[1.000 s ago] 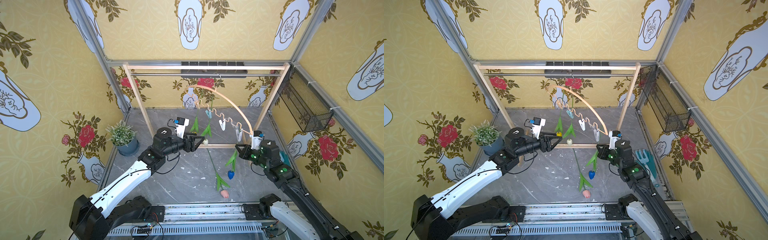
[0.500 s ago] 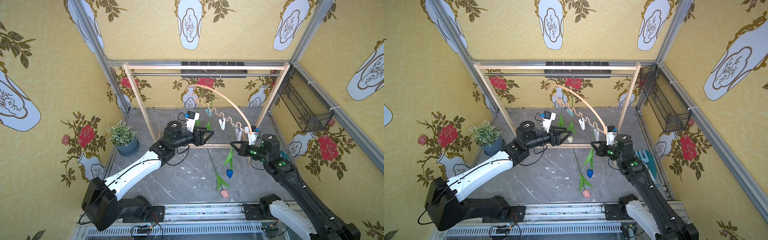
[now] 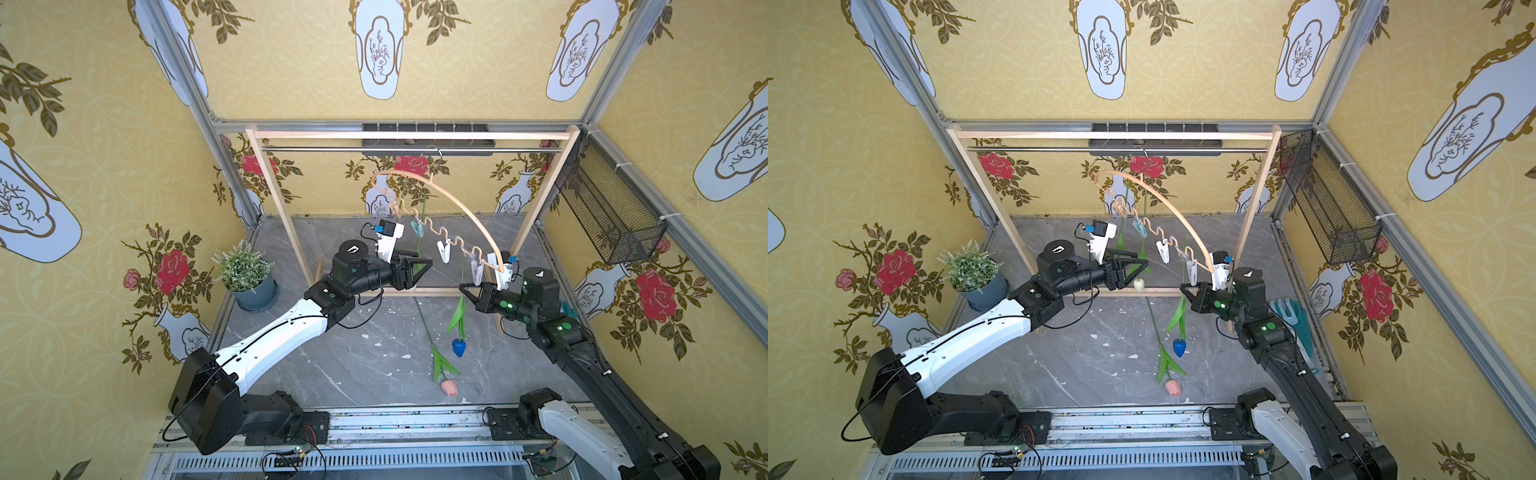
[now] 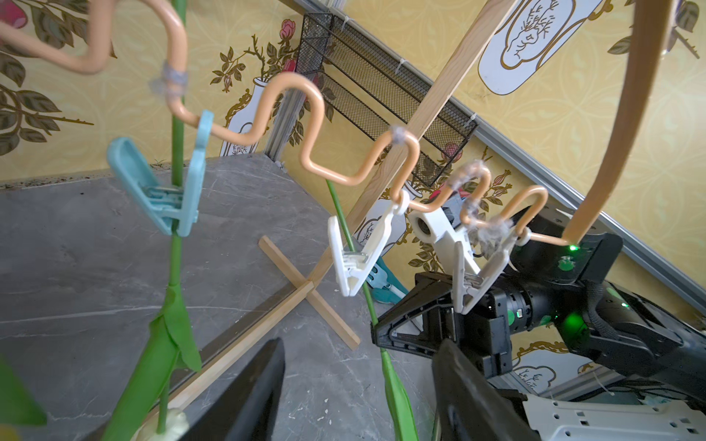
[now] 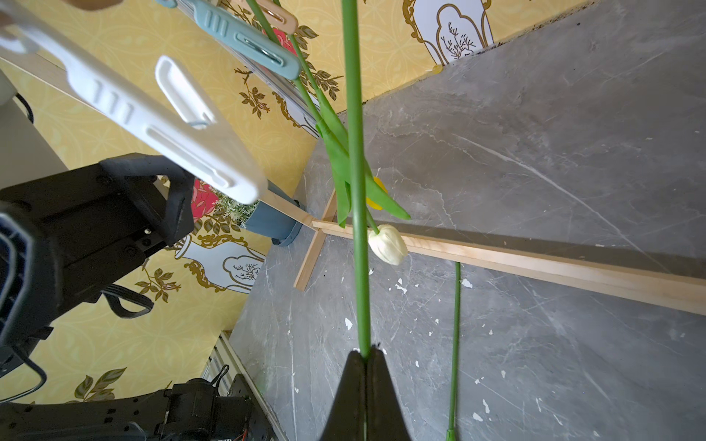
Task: Dry the flowers on a clothes hanger
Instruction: Open the clamp at the hanger.
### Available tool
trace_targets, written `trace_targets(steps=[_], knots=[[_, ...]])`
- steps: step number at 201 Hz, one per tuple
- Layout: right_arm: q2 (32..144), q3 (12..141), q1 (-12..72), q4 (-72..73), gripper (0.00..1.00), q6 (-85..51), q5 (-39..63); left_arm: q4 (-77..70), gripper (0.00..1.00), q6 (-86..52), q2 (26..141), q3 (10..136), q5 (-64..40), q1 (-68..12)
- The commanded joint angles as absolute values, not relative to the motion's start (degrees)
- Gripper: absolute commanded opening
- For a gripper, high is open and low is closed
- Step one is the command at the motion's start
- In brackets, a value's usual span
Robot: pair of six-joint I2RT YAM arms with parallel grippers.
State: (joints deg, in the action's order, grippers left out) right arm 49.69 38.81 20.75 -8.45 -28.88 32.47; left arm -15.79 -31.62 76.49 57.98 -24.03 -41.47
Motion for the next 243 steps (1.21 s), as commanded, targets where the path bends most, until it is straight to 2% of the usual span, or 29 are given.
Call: trace_targets(steps=[1, 243], knots=[[49.5, 38.7, 20.8, -4.5, 0.00, -28.8, 33.0, -17.2, 0.67, -30.3, 76.2, 57.0, -23.2, -41.6], [52.2, 42.0, 20.9, -3.6, 0.00, -28.2, 36.9, -18.0, 0.64, -27.9, 83.4, 64.4, -25.6, -43.4]])
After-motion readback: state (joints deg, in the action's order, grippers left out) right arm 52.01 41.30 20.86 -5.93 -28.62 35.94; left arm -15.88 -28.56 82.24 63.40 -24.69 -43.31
